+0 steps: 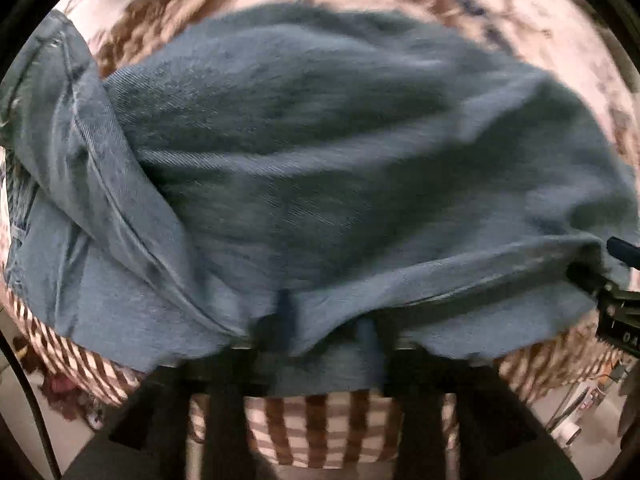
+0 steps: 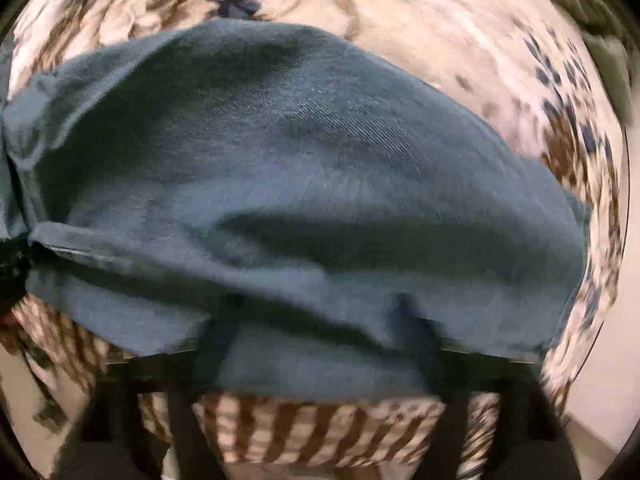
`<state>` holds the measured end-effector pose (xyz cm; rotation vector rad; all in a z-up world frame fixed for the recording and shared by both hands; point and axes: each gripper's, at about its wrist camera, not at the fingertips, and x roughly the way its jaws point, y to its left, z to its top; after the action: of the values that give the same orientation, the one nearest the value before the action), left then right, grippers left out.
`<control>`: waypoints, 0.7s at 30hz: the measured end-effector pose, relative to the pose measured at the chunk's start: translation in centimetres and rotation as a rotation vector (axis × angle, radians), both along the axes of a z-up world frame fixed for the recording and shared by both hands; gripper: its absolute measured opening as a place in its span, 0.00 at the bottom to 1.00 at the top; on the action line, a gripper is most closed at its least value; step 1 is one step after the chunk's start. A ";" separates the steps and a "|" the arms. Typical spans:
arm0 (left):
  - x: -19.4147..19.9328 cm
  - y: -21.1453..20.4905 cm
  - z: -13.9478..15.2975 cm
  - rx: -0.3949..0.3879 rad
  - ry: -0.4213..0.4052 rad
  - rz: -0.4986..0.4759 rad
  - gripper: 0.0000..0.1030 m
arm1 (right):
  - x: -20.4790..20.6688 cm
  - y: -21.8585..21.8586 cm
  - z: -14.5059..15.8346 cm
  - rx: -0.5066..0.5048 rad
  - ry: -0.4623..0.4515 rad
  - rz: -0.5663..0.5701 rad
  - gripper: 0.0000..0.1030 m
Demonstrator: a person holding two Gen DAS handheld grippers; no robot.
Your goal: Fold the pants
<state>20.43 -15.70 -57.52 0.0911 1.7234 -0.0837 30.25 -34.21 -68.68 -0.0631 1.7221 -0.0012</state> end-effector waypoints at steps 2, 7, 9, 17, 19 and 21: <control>-0.4 -0.9 1.8 -0.040 -0.034 -0.026 0.73 | -1.0 -0.7 1.8 0.057 -0.024 -0.088 0.87; -1.5 -3.3 7.4 -0.087 -0.187 -0.101 0.90 | -4.1 -4.5 6.6 0.150 -0.095 -0.365 0.87; -1.5 -4.2 8.7 -0.082 -0.242 -0.128 0.98 | -5.4 -7.0 8.0 0.169 -0.125 -0.496 0.87; -0.2 -9.0 6.8 0.058 -0.316 -0.226 0.98 | -10.9 -22.2 7.2 0.153 -0.179 -1.042 0.86; 0.5 -10.3 5.8 0.067 -0.312 -0.217 0.98 | -12.7 -26.0 6.1 0.133 -0.188 -1.146 0.85; 0.9 -11.4 5.3 0.080 -0.306 -0.225 0.98 | -13.8 -28.4 5.0 0.100 -0.187 -1.185 0.80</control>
<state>21.30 -27.07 -52.26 0.3399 1.4052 -0.1586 16.44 -62.60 -63.71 0.9962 1.3502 -0.7647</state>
